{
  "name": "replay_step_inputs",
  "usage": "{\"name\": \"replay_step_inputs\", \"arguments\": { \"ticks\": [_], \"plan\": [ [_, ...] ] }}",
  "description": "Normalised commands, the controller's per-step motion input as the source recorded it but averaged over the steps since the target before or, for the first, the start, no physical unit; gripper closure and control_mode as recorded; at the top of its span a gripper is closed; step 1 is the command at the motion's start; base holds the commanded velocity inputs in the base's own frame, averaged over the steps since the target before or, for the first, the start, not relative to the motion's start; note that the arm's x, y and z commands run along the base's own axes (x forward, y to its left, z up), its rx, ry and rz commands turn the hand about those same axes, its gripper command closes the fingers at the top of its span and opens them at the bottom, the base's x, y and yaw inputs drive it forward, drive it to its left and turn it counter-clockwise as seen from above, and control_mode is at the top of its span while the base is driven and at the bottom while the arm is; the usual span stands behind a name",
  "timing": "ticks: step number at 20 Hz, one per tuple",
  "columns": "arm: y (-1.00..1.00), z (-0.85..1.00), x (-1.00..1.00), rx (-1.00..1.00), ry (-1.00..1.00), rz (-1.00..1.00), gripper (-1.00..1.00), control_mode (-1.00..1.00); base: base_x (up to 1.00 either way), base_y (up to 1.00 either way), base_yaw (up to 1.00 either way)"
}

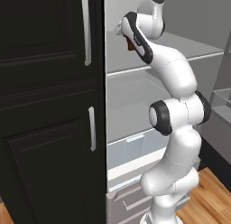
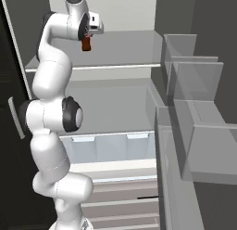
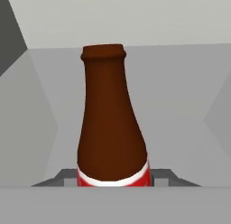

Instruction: Open the fridge, grab two sodas, and place both sodas inside the bowl with ice on the dining counter.

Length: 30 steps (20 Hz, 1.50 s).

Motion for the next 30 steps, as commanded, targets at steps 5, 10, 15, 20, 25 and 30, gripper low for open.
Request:
{"name": "replay_step_inputs", "arguments": {
  "ticks": [5, 10, 15, 20, 25, 30],
  "plan": [
    [-0.19, -0.16, -0.47, 0.04, -0.1, 0.0, 1.0, -1.0, 0.0, 0.0, 0.0],
    [-0.21, -0.02, -0.91, 0.09, -0.16, 0.0, 1.0, -1.0, 0.0, 0.0, 0.0],
    [-0.17, 0.0, -1.0, 0.09, -0.11, 0.0, 1.0, -1.0, 0.0, 0.0, 0.0],
    [-0.16, -0.04, -1.0, 0.09, -0.1, 0.0, 1.0, -1.0, 0.0, 0.0, 0.0],
    [-0.08, 0.0, -1.0, 0.07, -0.06, 0.0, 1.0, -1.0, 0.0, 0.0, 0.0],
    [-0.04, 0.0, -1.0, 0.05, -0.02, 0.0, 1.0, -1.0, 0.0, 0.0, 0.0]
  ]
}}
